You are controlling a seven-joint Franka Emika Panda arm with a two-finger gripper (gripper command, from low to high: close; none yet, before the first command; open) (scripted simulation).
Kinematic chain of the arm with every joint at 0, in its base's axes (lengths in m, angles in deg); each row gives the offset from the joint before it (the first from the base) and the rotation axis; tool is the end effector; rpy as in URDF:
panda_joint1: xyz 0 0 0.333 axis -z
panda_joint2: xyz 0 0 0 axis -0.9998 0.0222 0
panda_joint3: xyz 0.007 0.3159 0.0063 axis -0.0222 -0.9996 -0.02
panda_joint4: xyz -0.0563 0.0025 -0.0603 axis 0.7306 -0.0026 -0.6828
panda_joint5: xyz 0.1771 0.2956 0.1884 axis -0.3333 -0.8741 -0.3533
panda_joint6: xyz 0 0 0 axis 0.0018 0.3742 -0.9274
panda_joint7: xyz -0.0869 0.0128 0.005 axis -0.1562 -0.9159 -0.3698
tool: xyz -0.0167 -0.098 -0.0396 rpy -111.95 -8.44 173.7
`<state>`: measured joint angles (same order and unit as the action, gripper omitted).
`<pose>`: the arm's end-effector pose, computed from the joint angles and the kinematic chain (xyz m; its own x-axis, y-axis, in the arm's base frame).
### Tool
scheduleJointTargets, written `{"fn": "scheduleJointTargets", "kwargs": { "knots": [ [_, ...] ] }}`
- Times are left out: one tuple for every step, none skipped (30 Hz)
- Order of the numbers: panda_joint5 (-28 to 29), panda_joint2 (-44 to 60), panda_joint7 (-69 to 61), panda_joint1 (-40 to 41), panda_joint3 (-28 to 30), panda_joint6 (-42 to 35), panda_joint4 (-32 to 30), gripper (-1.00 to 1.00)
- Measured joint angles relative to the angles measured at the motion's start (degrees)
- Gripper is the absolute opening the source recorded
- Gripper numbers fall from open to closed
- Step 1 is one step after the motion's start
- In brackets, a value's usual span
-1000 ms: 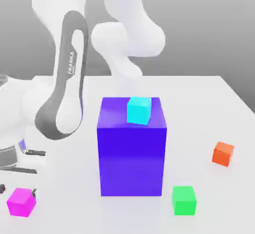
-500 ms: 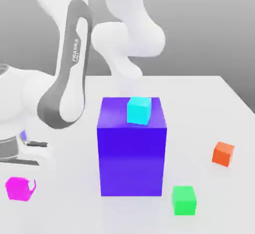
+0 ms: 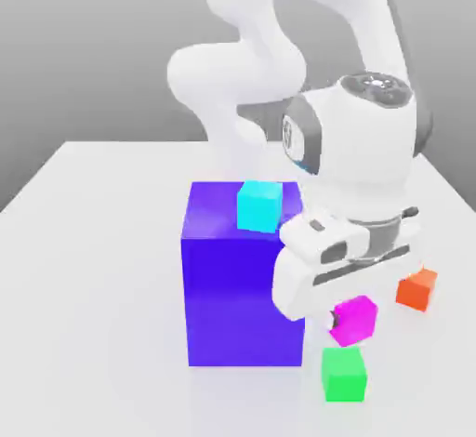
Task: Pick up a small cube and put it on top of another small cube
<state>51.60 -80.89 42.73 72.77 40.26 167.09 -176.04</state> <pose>0.4174 0.1432 0.2077 0.9534 -0.3018 -0.0007 -0.3018 -0.9534 -0.0002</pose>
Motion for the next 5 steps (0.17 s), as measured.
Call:
{"fn": "scheduleJointTargets", "kwargs": {
  "knots": [
    [0.32,1.94,0.29,-0.12,0.12,1.85,0.07,-1.00],
    [0.60,3.75,0.53,-0.27,0.29,3.59,0.14,1.00],
    [0.60,3.75,0.53,-0.27,0.29,3.59,0.14,1.00],
    [0.60,3.75,0.53,-0.27,0.29,3.59,0.14,1.00],
    [0.60,3.75,0.53,-0.27,0.29,3.59,0.14,1.00]
  ]
}}
